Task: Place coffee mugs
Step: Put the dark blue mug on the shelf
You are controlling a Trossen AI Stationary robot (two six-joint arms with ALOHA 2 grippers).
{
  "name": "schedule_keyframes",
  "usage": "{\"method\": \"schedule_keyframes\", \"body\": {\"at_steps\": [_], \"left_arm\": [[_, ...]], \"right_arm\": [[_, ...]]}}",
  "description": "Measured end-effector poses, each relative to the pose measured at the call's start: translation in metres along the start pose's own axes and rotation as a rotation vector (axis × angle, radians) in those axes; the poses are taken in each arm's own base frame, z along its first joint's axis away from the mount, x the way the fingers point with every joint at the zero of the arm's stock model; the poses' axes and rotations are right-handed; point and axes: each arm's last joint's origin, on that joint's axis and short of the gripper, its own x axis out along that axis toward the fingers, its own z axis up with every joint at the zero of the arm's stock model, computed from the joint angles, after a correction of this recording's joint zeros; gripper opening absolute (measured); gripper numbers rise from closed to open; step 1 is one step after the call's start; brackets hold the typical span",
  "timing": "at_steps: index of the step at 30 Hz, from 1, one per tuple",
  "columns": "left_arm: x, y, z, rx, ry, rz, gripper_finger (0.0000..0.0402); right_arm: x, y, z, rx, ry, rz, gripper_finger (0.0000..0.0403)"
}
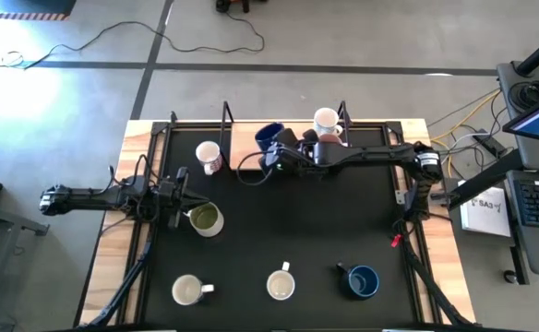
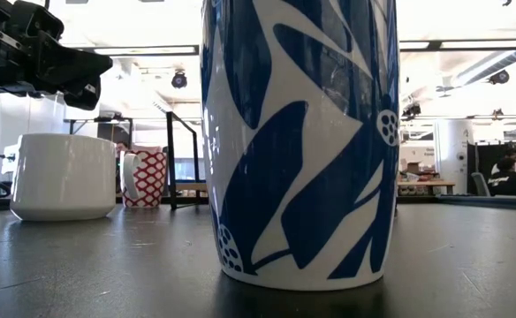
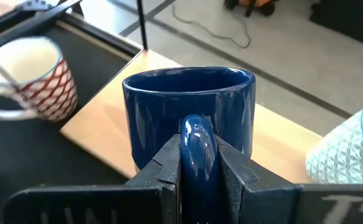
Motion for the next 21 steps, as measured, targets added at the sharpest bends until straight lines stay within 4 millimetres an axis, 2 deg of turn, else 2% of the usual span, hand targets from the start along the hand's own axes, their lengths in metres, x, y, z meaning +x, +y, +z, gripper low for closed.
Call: {"method": "schedule_keyframes", "body": {"at_steps": [13, 21], "left_arm": [[0.0, 0.0, 0.0, 0.0, 0.001, 0.0, 0.0], [0.0, 0.0, 0.0, 0.0, 0.0, 0.0, 0.0]], "right_arm": [[0.04, 0.003, -0.016, -0.018, -0.002, -0.077, 0.0044], [0.045, 0.005, -0.023, -0.026, 0.026, -0.081, 0.0044]]}}
